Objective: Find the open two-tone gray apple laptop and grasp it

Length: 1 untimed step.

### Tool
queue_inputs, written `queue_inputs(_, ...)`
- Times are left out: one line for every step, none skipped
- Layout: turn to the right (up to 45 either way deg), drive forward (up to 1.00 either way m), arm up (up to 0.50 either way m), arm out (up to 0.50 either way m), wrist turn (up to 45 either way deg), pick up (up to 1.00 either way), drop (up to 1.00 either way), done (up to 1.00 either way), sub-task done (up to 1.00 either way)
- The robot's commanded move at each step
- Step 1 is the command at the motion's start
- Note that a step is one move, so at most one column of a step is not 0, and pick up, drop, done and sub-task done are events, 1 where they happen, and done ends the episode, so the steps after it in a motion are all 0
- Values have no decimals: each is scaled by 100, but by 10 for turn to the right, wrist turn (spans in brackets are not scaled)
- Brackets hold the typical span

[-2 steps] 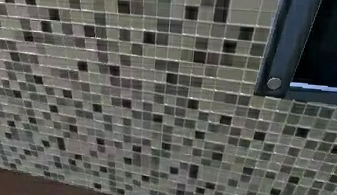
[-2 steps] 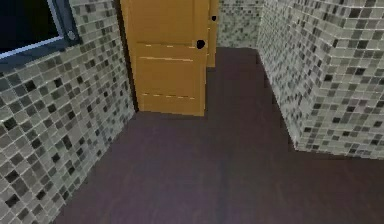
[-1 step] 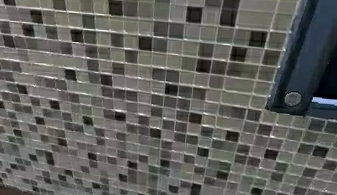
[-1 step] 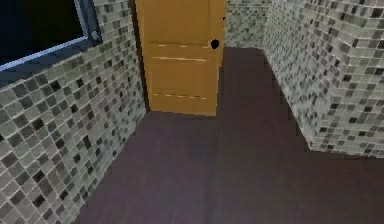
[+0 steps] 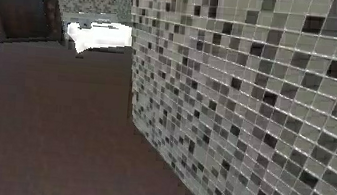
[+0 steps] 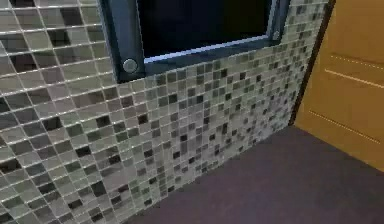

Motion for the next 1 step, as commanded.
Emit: queue_inputs(-270,0,0,0,0,0,0,0,0)
